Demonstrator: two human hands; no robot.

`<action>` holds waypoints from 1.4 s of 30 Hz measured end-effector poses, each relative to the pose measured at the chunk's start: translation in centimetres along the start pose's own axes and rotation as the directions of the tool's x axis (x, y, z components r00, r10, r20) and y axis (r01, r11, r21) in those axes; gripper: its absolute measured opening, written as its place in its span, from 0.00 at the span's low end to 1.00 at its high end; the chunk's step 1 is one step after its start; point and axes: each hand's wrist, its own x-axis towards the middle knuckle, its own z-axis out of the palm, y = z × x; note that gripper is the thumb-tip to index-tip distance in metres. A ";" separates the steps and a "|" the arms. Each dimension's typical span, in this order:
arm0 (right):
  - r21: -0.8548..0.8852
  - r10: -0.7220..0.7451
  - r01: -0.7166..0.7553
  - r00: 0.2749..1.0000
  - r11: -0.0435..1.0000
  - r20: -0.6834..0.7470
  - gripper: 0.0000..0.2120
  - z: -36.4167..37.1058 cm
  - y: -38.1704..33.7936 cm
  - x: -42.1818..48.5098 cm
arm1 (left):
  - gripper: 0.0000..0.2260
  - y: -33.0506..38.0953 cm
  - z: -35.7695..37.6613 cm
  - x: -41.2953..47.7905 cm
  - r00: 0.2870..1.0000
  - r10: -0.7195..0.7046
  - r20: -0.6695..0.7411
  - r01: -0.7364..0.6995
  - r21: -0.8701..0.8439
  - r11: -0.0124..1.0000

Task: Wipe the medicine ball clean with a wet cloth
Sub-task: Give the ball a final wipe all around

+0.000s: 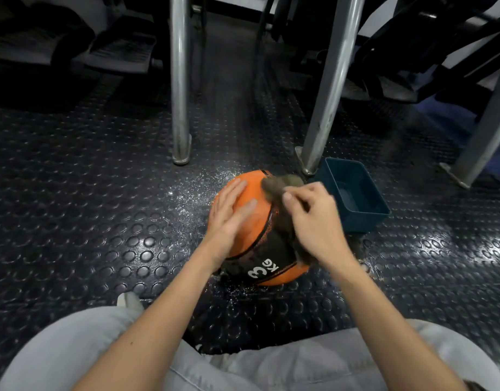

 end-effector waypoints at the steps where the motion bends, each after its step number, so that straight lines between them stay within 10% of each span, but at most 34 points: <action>1: -0.002 -0.055 0.055 0.995 0.998 0.084 0.12 0.1 -0.7 -1.0 | 0.30 -0.1 0.1 0.2 1.000 -0.004 -0.006 0.003 -0.122 0.993; 6: 0.261 0.030 -0.058 0.993 0.964 0.112 0.17 -3.0 -1.0 -0.2 | 0.14 0.1 1.5 0.0 0.993 0.066 -0.098 -0.072 -0.066 0.995; 9: 0.070 0.025 -0.022 0.999 0.997 -0.041 0.15 -3.4 1.2 3.5 | 0.11 0.1 1.5 0.3 0.984 0.121 -0.131 -0.110 0.089 0.990; 18: -0.028 0.123 -0.121 0.985 0.992 0.120 0.16 0.6 3.2 4.2 | 0.08 1.4 -0.4 3.2 0.890 0.153 -0.429 -0.017 0.303 0.953; 27: -0.152 0.160 -0.147 0.984 0.977 0.078 0.19 0.1 3.4 3.2 | 0.25 0.0 3.5 -0.8 0.959 0.281 -0.042 -0.198 0.612 0.766; 33: -0.149 0.149 -0.136 0.986 0.979 0.080 0.19 0.6 2.7 2.6 | 0.16 -1.7 1.7 0.5 0.928 0.185 -0.323 -0.068 0.343 0.937; 38: -0.206 0.186 -0.175 0.982 0.963 0.032 0.20 1.5 1.9 2.4 | 0.14 -2.8 0.3 1.5 0.862 -0.179 -0.474 0.242 0.074 0.967; 42: -0.210 0.193 -0.185 0.981 0.960 0.021 0.20 1.6 1.7 2.6 | 0.11 -0.5 3.4 -1.9 0.882 0.234 -0.409 -0.081 0.359 0.930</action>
